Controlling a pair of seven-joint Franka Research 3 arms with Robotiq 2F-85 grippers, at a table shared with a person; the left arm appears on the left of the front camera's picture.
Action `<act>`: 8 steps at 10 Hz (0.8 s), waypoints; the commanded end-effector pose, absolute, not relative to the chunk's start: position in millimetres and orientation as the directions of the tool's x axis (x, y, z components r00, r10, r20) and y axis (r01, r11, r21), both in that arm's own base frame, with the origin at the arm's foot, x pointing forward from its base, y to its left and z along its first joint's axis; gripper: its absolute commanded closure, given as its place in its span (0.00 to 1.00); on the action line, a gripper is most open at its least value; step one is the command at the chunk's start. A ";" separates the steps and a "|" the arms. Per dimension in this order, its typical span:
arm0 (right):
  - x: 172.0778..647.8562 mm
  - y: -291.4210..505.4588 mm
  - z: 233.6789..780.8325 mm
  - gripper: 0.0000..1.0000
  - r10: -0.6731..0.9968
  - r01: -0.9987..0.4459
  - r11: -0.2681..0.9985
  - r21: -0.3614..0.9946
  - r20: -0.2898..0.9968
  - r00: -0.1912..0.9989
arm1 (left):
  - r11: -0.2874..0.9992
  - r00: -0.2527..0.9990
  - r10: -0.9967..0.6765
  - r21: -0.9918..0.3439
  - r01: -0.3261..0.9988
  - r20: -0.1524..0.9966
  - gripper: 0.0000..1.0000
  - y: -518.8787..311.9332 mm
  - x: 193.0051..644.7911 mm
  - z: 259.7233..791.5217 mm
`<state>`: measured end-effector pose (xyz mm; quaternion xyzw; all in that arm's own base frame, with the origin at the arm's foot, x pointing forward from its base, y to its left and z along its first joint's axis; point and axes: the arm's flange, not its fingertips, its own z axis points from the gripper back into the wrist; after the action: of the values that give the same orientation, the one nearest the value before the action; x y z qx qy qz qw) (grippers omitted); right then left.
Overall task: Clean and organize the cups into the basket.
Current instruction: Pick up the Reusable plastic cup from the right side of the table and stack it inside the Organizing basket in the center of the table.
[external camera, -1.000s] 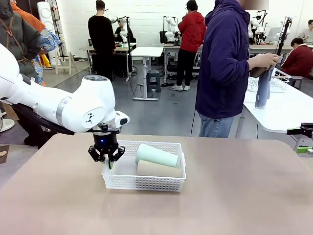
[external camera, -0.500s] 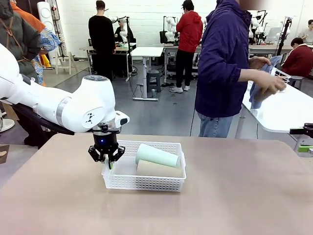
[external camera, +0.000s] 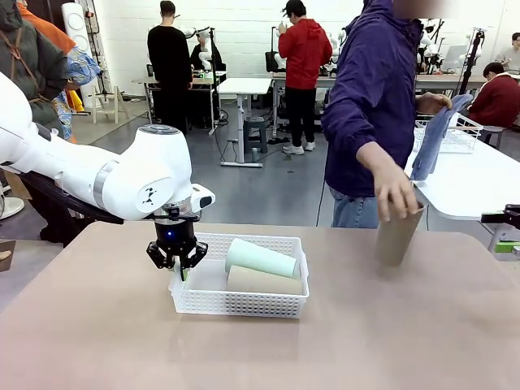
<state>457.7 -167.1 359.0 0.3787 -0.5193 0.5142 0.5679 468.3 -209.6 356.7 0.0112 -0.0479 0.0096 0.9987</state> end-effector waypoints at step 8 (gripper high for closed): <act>457.2 -167.1 359.0 0.00 0.194 -0.978 0.180 -0.104 0.979 -0.069 | 1.000 0.995 0.010 0.024 -0.012 0.099 1.00 -210.1 468.4 357.8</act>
<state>457.7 -167.1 359.0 0.3787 -0.5193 0.5142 0.5679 468.3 -209.7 356.7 0.0112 -0.0479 0.0096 0.9987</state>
